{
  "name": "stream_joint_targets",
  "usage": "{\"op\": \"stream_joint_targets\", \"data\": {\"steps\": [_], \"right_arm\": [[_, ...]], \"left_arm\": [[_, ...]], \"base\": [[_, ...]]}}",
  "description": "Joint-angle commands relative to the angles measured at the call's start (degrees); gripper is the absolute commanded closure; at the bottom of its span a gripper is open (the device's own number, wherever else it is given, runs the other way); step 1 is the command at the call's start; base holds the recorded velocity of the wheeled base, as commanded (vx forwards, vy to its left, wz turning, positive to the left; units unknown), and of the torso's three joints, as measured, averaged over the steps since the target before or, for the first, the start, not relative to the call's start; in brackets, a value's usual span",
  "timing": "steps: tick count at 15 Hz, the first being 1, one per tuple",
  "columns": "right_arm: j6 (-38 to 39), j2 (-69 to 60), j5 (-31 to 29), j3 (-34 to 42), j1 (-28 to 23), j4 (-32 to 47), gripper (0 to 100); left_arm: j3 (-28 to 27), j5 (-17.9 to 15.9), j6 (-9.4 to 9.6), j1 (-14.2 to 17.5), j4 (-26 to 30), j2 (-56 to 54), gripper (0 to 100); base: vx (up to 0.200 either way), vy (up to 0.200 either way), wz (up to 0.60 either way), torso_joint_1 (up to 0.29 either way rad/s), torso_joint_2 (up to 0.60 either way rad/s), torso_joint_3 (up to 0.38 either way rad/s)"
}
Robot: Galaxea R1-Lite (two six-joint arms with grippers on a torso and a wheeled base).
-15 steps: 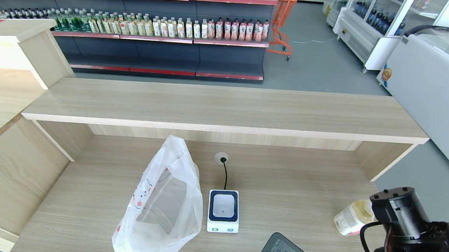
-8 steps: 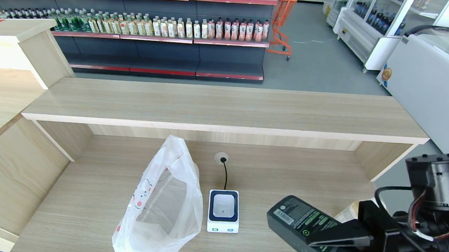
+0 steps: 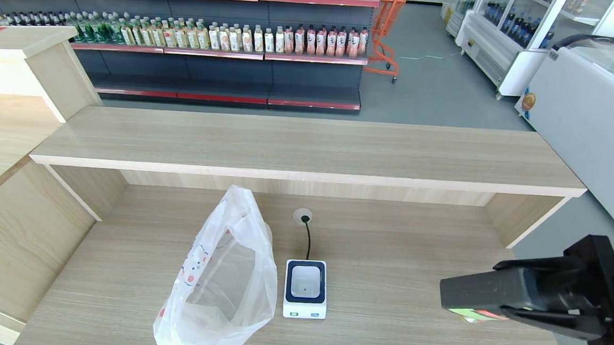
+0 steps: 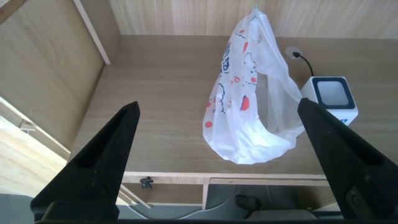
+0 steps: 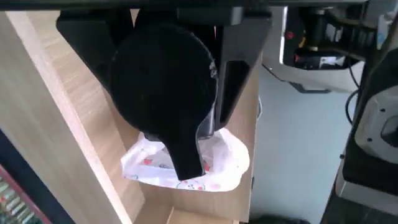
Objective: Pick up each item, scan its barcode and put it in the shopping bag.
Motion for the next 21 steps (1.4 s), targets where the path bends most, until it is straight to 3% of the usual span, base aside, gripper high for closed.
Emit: {"op": "stream_joint_targets", "data": {"steps": [1,4,7,10,13,16,21], "right_arm": [[20.23,0.94,-1.42,-0.86,-5.32,-8.58,100],[42.47,7.09,-7.57,-1.74,-3.65,-12.97,100],[55.48,15.09,-17.24,-1.83,5.14,-13.15,100],[55.65,22.12,-18.38,0.28,11.91,-15.52,100],[54.51,30.82,-22.77,1.16,15.34,-24.84,100],[54.77,40.49,-25.67,-2.44,17.80,-31.26,100],[57.41,47.17,-27.78,-11.41,20.26,-31.52,100]], "left_arm": [[0.01,0.01,0.00,0.00,-0.01,-0.02,0],[0.01,0.01,0.00,0.00,-0.01,-0.02,0],[0.01,0.09,0.00,0.00,-0.01,-0.02,0],[0.01,0.01,0.00,0.00,-0.01,-0.02,0],[0.01,0.01,0.00,0.00,-0.01,-0.02,0],[0.01,0.01,0.00,0.00,-0.01,-0.02,0],[0.01,0.01,0.00,0.00,-0.01,-0.02,0]], "base": [[0.000,0.000,0.00,0.000,0.00,0.000],[0.000,0.000,0.00,0.000,0.00,0.000],[0.000,0.000,0.00,0.000,0.00,0.000],[0.000,0.000,0.00,0.000,0.00,0.000],[0.000,0.000,0.00,0.000,0.00,0.000],[0.000,0.000,0.00,0.000,0.00,0.000],[0.000,0.000,0.00,0.000,0.00,0.000]]}}
